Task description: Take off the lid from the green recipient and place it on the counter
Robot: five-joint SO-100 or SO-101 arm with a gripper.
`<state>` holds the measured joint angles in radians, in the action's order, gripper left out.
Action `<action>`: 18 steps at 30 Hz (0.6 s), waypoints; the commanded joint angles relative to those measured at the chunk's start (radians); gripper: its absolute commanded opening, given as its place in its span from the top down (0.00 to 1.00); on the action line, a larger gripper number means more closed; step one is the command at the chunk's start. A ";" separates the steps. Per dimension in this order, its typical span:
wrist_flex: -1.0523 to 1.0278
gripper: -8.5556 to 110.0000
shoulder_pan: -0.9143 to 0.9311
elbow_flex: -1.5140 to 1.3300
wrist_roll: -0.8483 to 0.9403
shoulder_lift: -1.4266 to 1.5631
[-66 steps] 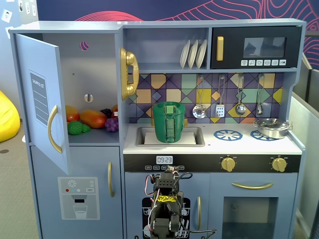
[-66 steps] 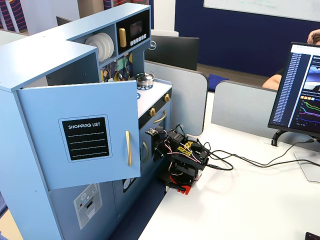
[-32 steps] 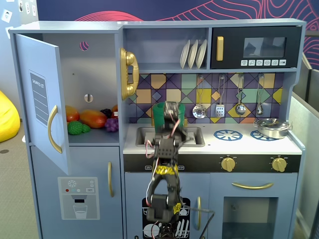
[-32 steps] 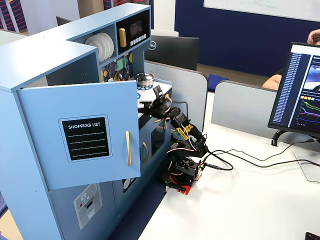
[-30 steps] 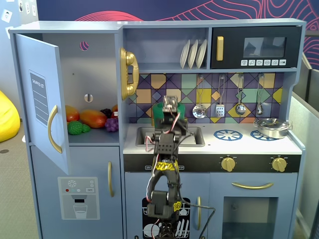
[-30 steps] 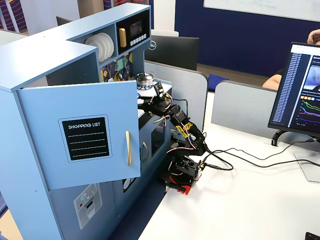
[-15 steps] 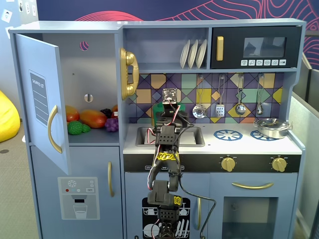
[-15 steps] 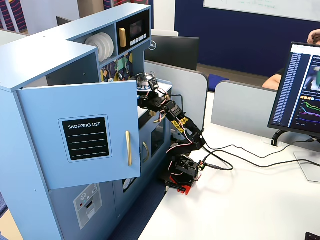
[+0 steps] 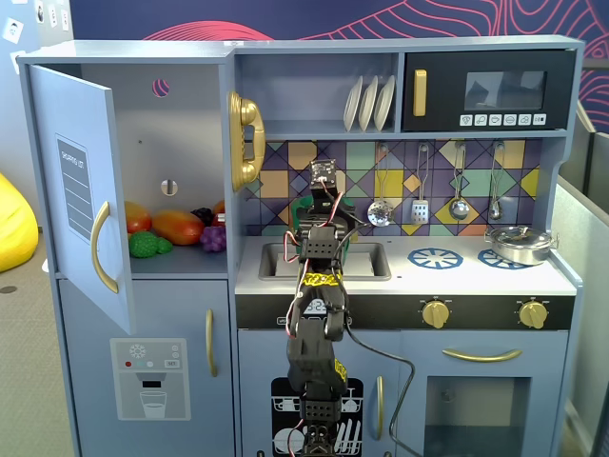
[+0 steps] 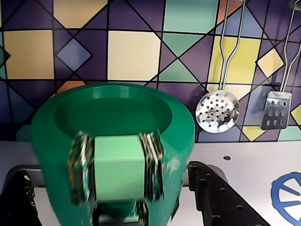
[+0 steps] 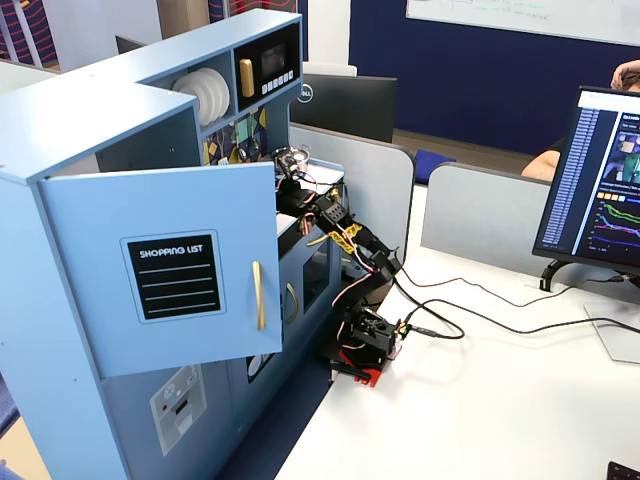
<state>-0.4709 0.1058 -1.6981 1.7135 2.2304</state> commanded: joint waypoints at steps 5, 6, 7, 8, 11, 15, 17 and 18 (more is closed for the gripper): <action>0.046 0.64 -0.031 0.149 0.008 -0.101; 0.048 0.64 -0.034 0.156 0.006 -0.110; 0.048 0.65 -0.037 0.163 0.006 -0.118; 0.049 0.65 -0.038 0.164 0.006 -0.123; 0.052 0.66 -0.041 0.164 0.005 -0.132; 0.049 0.74 -0.044 0.156 -0.002 -0.135; 0.040 0.82 -0.049 0.156 -0.002 -0.135; 0.031 0.86 -0.051 0.156 -0.002 -0.135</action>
<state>-0.4510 0.0767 -1.6061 1.7135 2.0908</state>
